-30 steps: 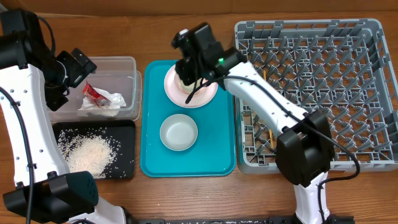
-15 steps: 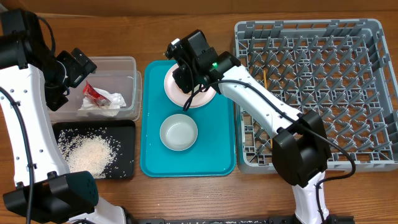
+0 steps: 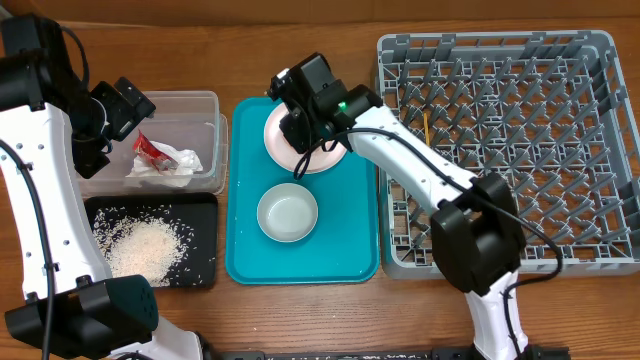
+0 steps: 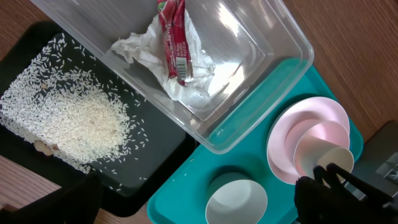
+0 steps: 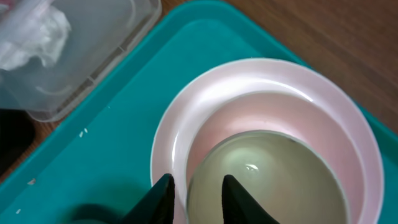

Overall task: Sort waste into correct bins and load items into the dishwasher
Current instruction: 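Lower the right gripper into the white cup and grip its rim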

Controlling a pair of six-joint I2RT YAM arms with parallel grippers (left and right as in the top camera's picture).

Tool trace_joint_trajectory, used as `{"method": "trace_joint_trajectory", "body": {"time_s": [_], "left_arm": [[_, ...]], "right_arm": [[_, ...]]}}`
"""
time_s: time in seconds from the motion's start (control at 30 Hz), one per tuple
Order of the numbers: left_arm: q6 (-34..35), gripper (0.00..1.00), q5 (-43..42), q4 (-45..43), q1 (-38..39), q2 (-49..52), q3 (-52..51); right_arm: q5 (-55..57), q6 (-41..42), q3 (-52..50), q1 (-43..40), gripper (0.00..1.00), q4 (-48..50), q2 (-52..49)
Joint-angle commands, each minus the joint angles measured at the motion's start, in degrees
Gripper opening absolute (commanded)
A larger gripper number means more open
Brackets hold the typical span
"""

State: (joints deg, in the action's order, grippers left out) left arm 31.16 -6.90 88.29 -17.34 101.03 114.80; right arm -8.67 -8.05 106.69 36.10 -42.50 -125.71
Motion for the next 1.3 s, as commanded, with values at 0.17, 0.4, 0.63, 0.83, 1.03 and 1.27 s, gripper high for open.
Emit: {"method": "trace_joint_trajectory", "body": {"time_s": [0.17,0.4,0.63,0.83,1.03,1.27], "left_arm": [[-0.74,1.0,-0.17,-0.07,0.11,-1.4,1.07],[-0.74,1.0,-0.17,-0.07,0.11,-1.4,1.07],[-0.74,1.0,-0.17,-0.07,0.11,-1.4,1.07],[-0.74,1.0,-0.17,-0.07,0.11,-1.4,1.07],[-0.74,1.0,-0.17,-0.07,0.11,-1.4,1.07],[-0.74,1.0,-0.17,-0.07,0.11,-1.4,1.07]], "right_arm": [[3.21,-0.35,-0.39,-0.22,0.12,0.17,-2.78],[4.61,-0.35,-0.28,-0.22,0.11,0.2,-2.78],[4.59,-0.35,-0.11,-0.2,0.12,0.24,-2.4],[4.59,-0.35,-0.11,-0.2,0.16,0.09,-0.92],[4.59,-0.37,-0.11,-0.2,0.25,-0.07,-0.28],[4.59,-0.37,-0.11,-0.2,0.26,0.83,-0.28]]}}
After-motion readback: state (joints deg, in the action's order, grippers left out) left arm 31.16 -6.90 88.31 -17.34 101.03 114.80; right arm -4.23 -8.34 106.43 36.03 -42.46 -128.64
